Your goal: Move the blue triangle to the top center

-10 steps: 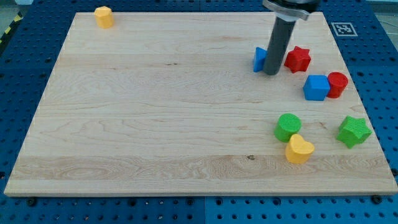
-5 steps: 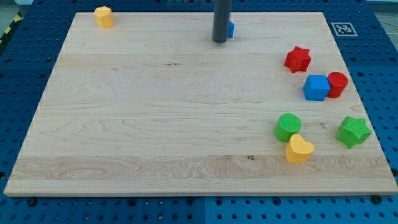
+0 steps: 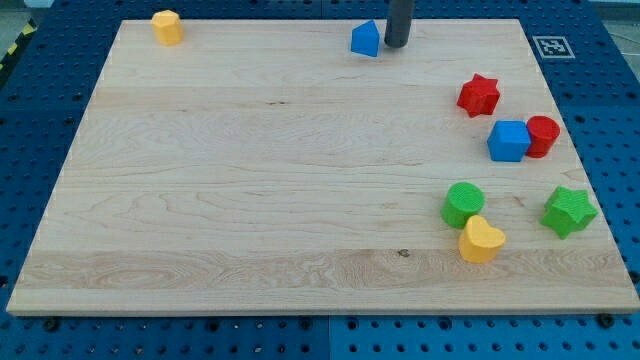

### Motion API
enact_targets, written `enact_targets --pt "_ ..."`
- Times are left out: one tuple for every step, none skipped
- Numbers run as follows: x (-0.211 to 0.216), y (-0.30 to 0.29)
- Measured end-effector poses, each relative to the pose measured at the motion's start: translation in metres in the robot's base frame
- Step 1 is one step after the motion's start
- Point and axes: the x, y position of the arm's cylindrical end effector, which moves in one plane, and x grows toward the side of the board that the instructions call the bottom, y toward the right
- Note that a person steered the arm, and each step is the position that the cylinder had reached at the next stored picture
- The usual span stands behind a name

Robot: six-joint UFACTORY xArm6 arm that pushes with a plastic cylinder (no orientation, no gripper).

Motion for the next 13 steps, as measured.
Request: enact_targets --pt "-0.002 -0.029" --pt "0.014 -0.041" --pt "0.033 -0.071" --pt "0.050 -0.093" --pt "0.059 -0.094" --pt "0.094 -0.095" --pt "0.088 -0.118" --pt "0.062 -0.136" --pt "0.048 -0.134" --pt "0.046 -0.116" --pt "0.072 -0.095" --pt "0.054 -0.085" --pt "0.023 -0.079"
